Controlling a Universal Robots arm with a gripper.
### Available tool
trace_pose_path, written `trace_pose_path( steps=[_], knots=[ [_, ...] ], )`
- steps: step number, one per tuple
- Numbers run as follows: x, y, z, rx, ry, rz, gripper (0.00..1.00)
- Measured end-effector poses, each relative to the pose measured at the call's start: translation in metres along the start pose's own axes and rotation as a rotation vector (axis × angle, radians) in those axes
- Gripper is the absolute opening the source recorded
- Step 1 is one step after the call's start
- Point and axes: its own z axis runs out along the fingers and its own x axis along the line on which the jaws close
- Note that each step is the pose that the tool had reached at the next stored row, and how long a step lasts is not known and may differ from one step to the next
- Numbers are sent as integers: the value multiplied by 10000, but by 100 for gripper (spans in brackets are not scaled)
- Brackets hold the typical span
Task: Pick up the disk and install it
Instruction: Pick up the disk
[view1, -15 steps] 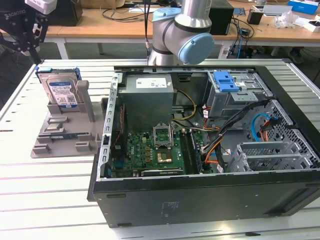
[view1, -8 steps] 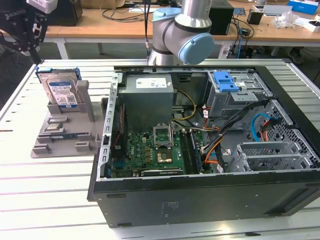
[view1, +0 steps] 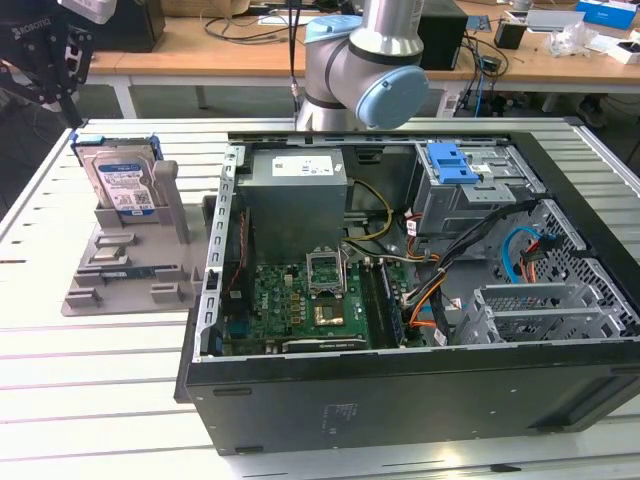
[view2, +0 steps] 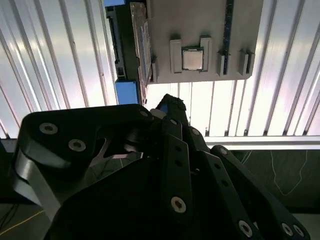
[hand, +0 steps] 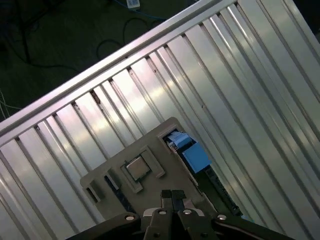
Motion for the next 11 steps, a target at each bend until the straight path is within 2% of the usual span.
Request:
trace_pose_path(
  steps=[11],
  knots=[
    [0, 0, 0, -35, 32, -1401, 11]
  ],
)
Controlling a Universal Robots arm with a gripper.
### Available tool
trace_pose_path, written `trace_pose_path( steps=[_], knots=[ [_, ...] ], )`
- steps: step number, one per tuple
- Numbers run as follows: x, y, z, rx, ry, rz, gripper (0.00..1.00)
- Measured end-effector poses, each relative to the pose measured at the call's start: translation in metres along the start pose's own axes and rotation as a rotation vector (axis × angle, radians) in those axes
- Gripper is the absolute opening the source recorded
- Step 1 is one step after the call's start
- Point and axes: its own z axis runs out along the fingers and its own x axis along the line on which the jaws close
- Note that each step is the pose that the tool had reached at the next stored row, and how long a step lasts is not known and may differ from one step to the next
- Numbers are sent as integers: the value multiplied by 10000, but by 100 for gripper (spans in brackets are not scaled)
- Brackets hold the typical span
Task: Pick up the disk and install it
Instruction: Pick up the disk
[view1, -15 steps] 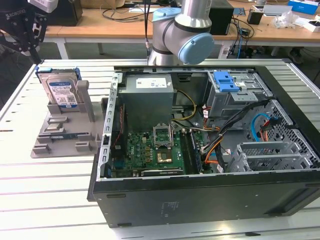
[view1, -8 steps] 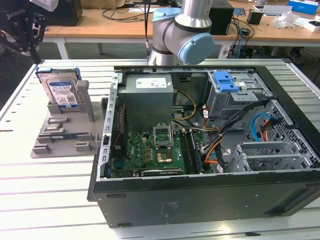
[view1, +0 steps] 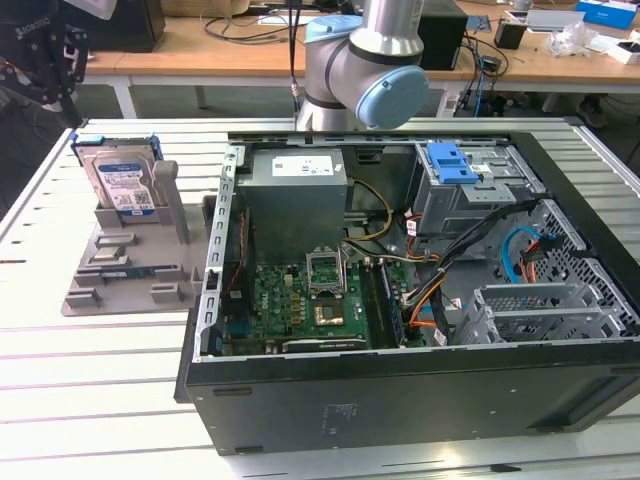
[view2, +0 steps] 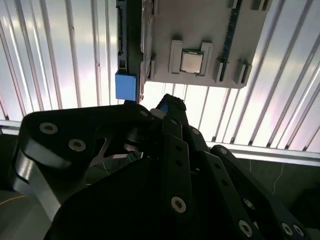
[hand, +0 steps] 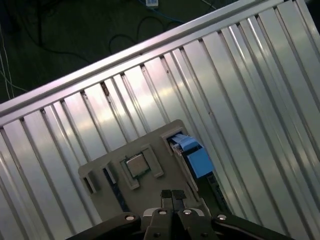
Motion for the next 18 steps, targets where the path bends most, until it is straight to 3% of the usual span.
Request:
trace_pose_path(
  steps=[8, 13, 18],
  knots=[
    [0, 0, 0, -33, 29, -1270, 11],
    [0, 0, 0, -44, 39, -1762, 11],
    [-2, 0, 1, -63, 76, -2714, 11]
  ],
)
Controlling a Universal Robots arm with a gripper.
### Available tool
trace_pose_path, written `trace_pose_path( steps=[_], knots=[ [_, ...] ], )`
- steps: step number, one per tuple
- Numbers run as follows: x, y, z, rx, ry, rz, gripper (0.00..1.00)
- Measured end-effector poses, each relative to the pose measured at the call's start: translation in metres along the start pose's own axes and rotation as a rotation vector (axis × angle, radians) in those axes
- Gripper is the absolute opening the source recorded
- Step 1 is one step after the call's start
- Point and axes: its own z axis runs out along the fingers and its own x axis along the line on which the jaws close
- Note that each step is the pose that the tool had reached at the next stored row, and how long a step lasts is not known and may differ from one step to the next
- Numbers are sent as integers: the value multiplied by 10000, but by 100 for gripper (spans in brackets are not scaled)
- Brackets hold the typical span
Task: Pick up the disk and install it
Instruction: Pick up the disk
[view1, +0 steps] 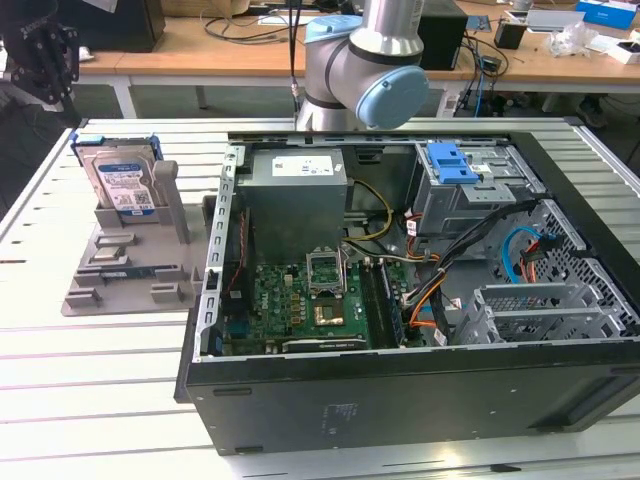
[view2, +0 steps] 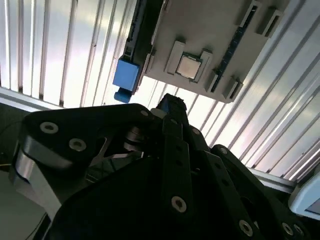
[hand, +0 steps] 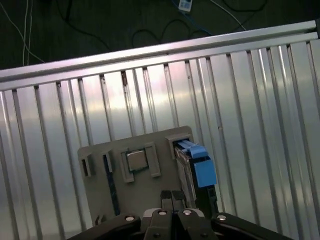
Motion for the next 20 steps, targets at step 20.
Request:
trace_pose_path(
  steps=[20],
  knots=[
    [-6, 1, 0, -22, 177, -2087, 48]
  ],
)
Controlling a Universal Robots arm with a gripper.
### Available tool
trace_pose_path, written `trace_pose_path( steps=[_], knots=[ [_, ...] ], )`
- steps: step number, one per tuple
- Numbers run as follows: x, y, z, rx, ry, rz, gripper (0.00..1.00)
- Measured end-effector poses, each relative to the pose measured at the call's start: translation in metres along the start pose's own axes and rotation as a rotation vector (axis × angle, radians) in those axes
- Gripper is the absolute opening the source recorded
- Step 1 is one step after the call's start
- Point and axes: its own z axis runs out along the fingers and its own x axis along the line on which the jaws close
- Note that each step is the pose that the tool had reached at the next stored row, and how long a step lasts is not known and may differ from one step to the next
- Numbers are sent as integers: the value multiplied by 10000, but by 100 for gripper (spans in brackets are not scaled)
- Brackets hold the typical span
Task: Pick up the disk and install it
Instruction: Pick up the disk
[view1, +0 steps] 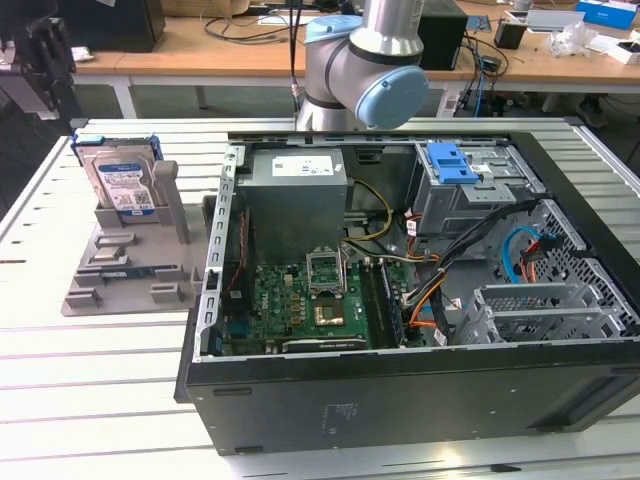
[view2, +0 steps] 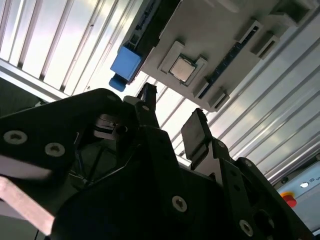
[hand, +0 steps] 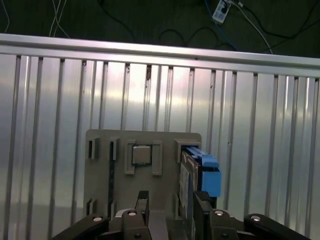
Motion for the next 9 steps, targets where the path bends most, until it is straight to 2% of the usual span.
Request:
trace_pose_path(
  steps=[3, 6, 9],
  knots=[
    [-77, -6, 44, -3, 0, 37, 48],
    [-171, -16, 148, -18, -4, 165, 48],
    [-282, -25, 216, -26, -6, 177, 48]
  ],
)
